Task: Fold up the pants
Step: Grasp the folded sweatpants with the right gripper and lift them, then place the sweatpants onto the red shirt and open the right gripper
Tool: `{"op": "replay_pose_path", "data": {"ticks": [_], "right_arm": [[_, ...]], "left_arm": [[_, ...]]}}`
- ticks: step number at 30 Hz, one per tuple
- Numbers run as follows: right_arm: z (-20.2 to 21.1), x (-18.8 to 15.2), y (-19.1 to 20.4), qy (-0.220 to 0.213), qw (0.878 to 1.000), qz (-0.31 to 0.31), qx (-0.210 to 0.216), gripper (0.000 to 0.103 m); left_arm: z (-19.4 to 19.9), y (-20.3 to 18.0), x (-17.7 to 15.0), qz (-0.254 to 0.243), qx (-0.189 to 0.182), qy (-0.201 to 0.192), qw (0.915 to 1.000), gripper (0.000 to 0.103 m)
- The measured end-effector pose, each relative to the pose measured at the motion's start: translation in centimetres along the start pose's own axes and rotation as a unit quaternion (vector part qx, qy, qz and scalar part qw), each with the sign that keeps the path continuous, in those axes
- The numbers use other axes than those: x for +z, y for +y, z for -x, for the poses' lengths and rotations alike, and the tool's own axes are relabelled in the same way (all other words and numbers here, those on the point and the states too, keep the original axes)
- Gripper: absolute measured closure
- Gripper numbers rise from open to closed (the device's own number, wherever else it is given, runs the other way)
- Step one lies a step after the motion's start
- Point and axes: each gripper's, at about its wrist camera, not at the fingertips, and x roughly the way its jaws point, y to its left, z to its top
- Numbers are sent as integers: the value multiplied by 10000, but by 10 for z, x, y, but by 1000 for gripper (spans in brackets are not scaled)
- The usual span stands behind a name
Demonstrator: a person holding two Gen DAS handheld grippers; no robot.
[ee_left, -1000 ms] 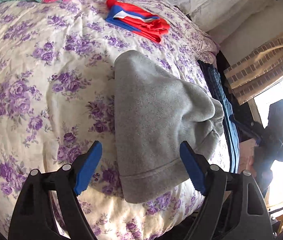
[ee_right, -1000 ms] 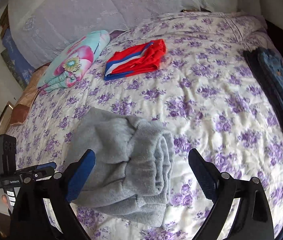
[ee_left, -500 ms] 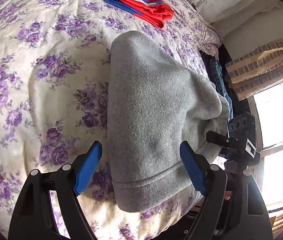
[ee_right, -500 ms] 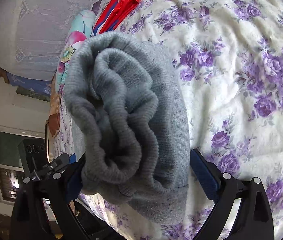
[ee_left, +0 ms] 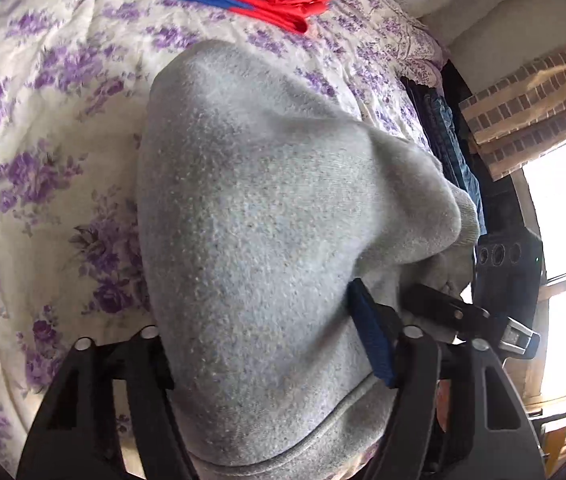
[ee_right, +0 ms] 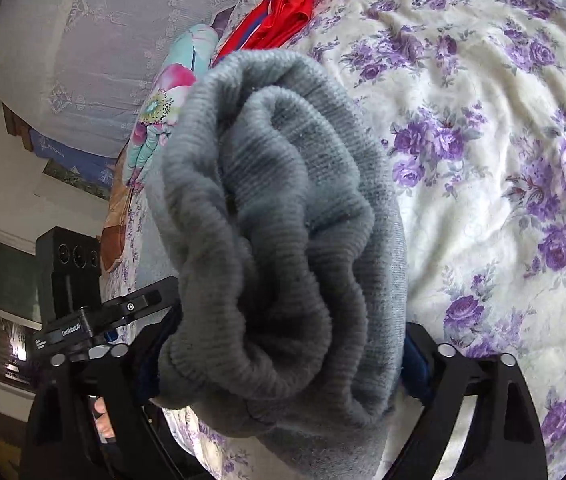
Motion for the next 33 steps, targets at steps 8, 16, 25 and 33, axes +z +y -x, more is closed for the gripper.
{"op": "replay_pose_path", "data": {"ticks": [8, 16, 25, 33], "right_arm": [[62, 20, 72, -777, 9906, 1044, -428, 47], [32, 212, 111, -992, 9879, 1102, -448, 46], [-109, 369, 88, -644, 9877, 1131, -869, 46], [-153, 357, 57, -812, 9805, 1389, -1128, 35]], "left_arm": [[59, -55, 15, -728, 292, -402, 9961, 53], [81, -67, 209, -676, 803, -585, 9928, 50], [-2, 27, 375, 34, 1075, -732, 9915, 42], [-67, 75, 381, 38, 909, -543, 9944, 21]]}}
